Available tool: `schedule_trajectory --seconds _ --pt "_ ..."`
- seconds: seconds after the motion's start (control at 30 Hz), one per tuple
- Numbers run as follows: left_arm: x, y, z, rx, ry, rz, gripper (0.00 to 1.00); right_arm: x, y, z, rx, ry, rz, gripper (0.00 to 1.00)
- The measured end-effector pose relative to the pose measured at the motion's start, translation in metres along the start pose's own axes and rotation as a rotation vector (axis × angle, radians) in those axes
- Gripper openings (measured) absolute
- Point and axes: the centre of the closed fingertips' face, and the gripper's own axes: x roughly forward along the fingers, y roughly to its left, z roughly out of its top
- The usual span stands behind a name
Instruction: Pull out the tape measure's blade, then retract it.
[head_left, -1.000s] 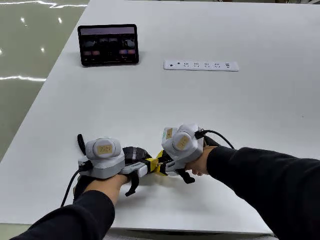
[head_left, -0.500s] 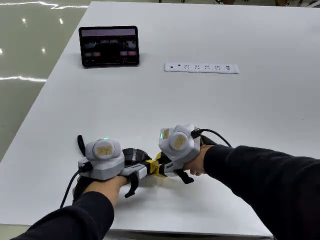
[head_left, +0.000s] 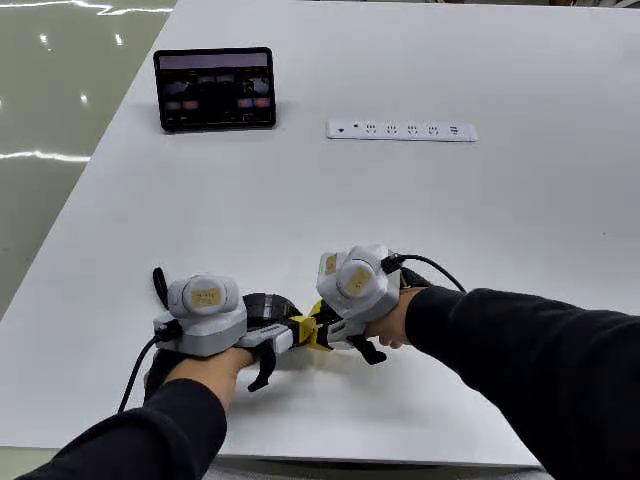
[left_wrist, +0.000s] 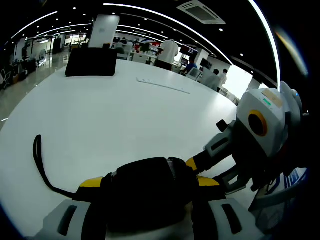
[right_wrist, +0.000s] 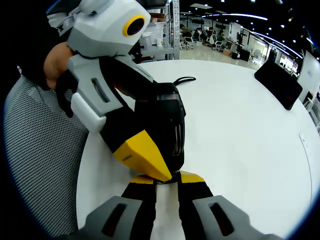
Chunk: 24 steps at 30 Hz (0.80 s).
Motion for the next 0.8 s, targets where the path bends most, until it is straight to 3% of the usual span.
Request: schedule_trajectory --seconds 0.27,0.3,0.33,0.37,0.47,0.53,0.57,0.6,0.63,0.67,0.73,0.8 --pt "-0.002 -0.002 0.001 0.043 -0.022 0.011 0.67 -0.001 0.0 -0.001 -0.004 -0.002 -0.028 0.13" --pt "-0.002 -0.002 0.001 0.054 -0.016 0.007 0.67 -0.002 -0.001 -0.002 0.002 -0.002 -0.031 0.15" --pt "-0.004 -0.003 -0.001 0.078 0.015 -0.011 0.66 -0.004 -0.002 -0.004 0.017 -0.001 -0.037 0.2" --pt "-0.004 -0.002 0.001 0.07 0.013 -0.011 0.66 -0.005 -0.003 -0.006 0.02 0.001 -0.042 0.23" --pt "-0.005 -0.001 0.003 0.121 0.039 -0.032 0.68 -0.013 -0.008 -0.013 0.036 0.006 -0.063 0.27" --pt "-0.007 0.0 0.008 0.167 0.026 -0.042 0.79 -0.019 -0.011 -0.017 0.059 -0.003 -0.079 0.32" --pt "-0.008 0.0 0.01 0.168 0.025 -0.045 0.91 -0.021 -0.012 -0.018 0.062 -0.004 -0.087 0.34" --pt "-0.008 0.0 0.012 0.161 0.023 -0.069 0.99 -0.025 -0.014 -0.021 0.072 -0.007 -0.099 0.36" --pt "-0.011 -0.003 0.015 0.165 0.018 -0.109 0.98 -0.028 -0.014 -0.022 0.077 -0.011 -0.104 0.38" --pt "-0.014 -0.009 0.023 0.154 -0.025 -0.153 1.0 -0.032 -0.014 -0.024 0.088 -0.016 -0.118 0.38" --pt "-0.015 0.0 0.019 0.195 0.024 -0.138 1.0 -0.036 -0.015 -0.025 0.109 -0.033 -0.136 0.42" --pt "-0.02 -0.004 0.017 0.219 0.03 -0.197 1.0 -0.042 -0.013 -0.023 0.156 -0.069 -0.143 0.46"
